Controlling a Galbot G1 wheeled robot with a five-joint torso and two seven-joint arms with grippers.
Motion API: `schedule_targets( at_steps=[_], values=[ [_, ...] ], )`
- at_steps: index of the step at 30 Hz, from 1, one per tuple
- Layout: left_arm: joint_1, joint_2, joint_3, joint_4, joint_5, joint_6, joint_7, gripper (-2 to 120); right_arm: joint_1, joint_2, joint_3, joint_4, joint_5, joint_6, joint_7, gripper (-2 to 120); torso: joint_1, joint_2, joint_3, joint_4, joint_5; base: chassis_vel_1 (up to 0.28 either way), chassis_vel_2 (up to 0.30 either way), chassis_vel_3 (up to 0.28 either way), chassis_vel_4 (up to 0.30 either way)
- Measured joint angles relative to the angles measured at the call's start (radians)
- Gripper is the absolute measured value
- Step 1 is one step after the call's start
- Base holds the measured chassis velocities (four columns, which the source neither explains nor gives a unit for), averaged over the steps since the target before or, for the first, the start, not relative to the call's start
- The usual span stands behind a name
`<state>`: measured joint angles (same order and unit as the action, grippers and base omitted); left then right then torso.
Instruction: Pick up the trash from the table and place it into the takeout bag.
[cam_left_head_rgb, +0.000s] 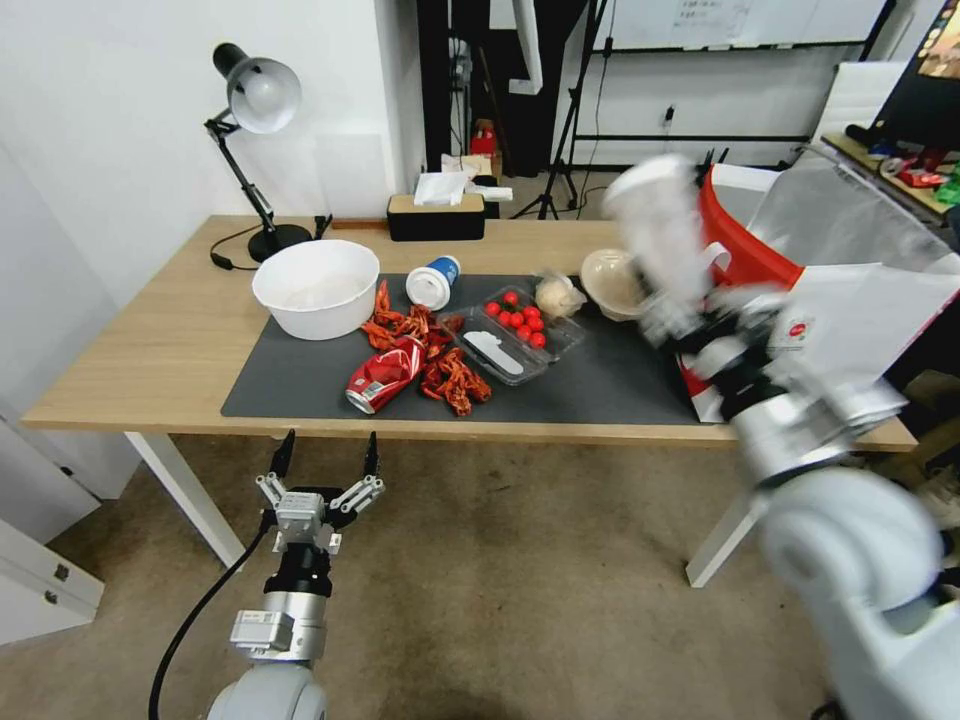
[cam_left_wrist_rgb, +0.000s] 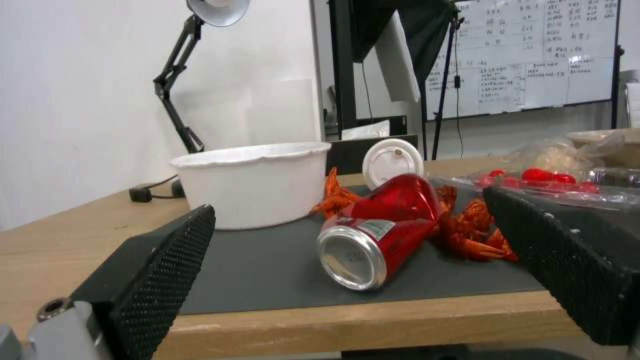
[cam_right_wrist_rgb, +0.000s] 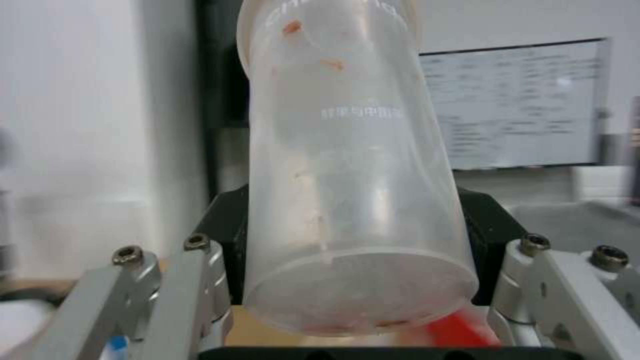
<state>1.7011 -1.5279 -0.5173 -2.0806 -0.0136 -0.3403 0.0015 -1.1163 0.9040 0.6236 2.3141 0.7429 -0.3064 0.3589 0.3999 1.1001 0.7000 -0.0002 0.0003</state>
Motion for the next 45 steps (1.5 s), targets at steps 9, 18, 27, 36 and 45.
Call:
schedule_targets(
  at_steps=[9, 18, 27, 36, 45],
  values=[
    [-0.008, 0.011, 0.0, 0.008, -0.016, 0.006, 0.001, 100, 0.173, -0.114, 0.033, -0.183, 0.205, -0.107, 0.222, 53, 0.0, 0.0, 0.0, 0.0002, 0.0, 0.0, 0.0, 0.0, 0.0],
    [-0.015, 0.0, 0.012, 0.017, -0.011, 0.006, 0.008, 100, 0.204, -0.119, -0.009, -0.285, 0.209, -0.122, 0.249, 68, 0.0, 0.0, 0.0, 0.0001, -0.0002, 0.0, 0.0, 0.0, 0.0],
    [-0.009, 0.0, 0.009, 0.017, -0.004, 0.006, 0.009, 100, 0.214, -0.106, -0.03, -0.281, 0.204, -0.146, 0.225, 99, 0.0, 0.0, 0.0, 0.0002, -0.0004, 0.0, 0.0, 0.0, 0.0],
    [-0.012, -0.001, 0.01, 0.005, -0.006, 0.01, 0.013, 100, 0.158, -0.112, 0.0, -0.173, 0.237, -0.052, 0.13, 100, 0.0, 0.0, 0.0, 0.0002, -0.0003, 0.0, 0.0, 0.0, 0.0],
    [-0.008, 0.014, -0.005, -0.002, -0.035, 0.009, 0.012, 100, -0.095, -0.06, 0.004, 0.04, 0.165, 0.094, -0.053, 100, 0.0, 0.0, 0.0, 0.0001, -0.0002, 0.0, 0.0, 0.0, 0.0]
  ],
)
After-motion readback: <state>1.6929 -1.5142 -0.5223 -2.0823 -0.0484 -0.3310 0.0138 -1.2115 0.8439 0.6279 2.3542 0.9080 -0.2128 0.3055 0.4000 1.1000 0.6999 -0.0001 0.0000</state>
